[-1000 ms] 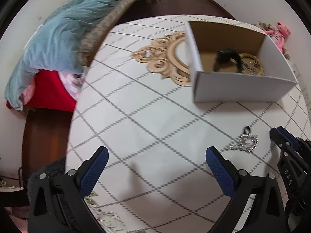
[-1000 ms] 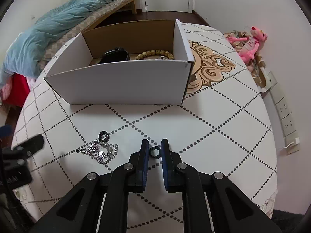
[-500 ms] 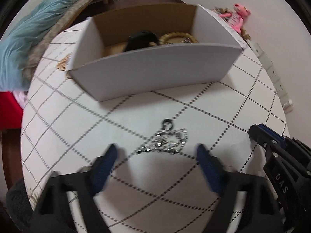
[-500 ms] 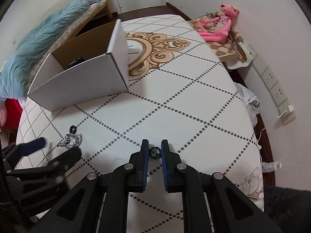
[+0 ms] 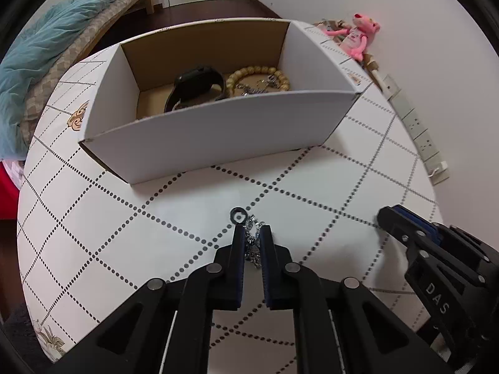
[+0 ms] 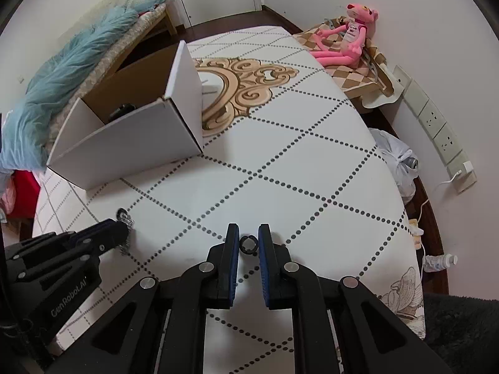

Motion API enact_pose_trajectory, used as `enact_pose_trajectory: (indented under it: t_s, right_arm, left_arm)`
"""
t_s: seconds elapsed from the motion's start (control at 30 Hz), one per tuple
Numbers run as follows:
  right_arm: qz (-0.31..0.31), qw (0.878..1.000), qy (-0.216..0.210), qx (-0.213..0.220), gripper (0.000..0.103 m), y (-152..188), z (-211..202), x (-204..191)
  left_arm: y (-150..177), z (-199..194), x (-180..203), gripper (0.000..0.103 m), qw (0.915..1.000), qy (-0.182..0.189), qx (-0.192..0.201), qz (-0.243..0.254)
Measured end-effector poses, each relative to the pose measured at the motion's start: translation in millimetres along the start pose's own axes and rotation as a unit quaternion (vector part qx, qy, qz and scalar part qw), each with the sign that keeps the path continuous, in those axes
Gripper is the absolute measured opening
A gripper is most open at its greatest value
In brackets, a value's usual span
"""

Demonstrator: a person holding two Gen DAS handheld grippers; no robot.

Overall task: Organize jewelry
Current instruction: 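Grasp a small black ring with the right tool while the left tool grasps a silver pendant, then lower the black ring and silver pendant into the box and open both tools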

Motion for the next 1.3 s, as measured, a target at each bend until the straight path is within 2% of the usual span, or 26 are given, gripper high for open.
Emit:
enact_pose_trajectory:
  t_s: [0.33, 0.5, 0.7, 0.87, 1.0, 1.13, 1.3]
  right_arm:
    - [0.010, 0.998, -0.050, 0.029, 0.013, -28, -39, -11]
    - [0.022, 0.994, -0.094, 0.045, 0.013, -54, -65, -20]
    - [0.016, 0.988, -0.141, 0.060, 0.013, -99, -83, -40]
    - [-0.001, 0.985, -0.165, 0.039, 0.013, -139, -66, -61]
    - [-0.010, 0.985, -0.171, -0.005, 0.013, -163, -30, -76]
    - [-0.020, 0.985, -0.166, -0.046, 0.013, -169, 5, -90]
    - [-0.029, 0.984, -0.157, -0.078, 0.013, -173, 35, -98]
  left_arm:
    - [-20, -68, -18, 0.006, 0.9969, 0.056, 0.042, -0.034]
    - [-54, -110, -26, 0.006, 0.9929, 0.083, 0.074, -0.043]
    - [-106, -129, -32, 0.006, 0.9907, 0.083, 0.103, -0.034]
    - [-133, -114, -52, 0.006, 0.9922, 0.066, 0.098, -0.040]
    - [-148, -82, -73, 0.007, 0.9949, 0.055, 0.063, -0.057]
    - [-153, -52, -90, 0.007, 0.9964, 0.041, 0.029, -0.068]
    - [-155, -31, -100, 0.007, 0.9959, 0.041, 0.000, -0.080]
Point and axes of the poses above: each gripper's, at about its wrist camera, not at the fingertips, and z roughly the way its jaws point, x to its right, y to its underside, the point moved 2 cm from there along z, roughly the way its jaws point, and after that the axes turned 8 degrees about x, right-handed, at the moved point
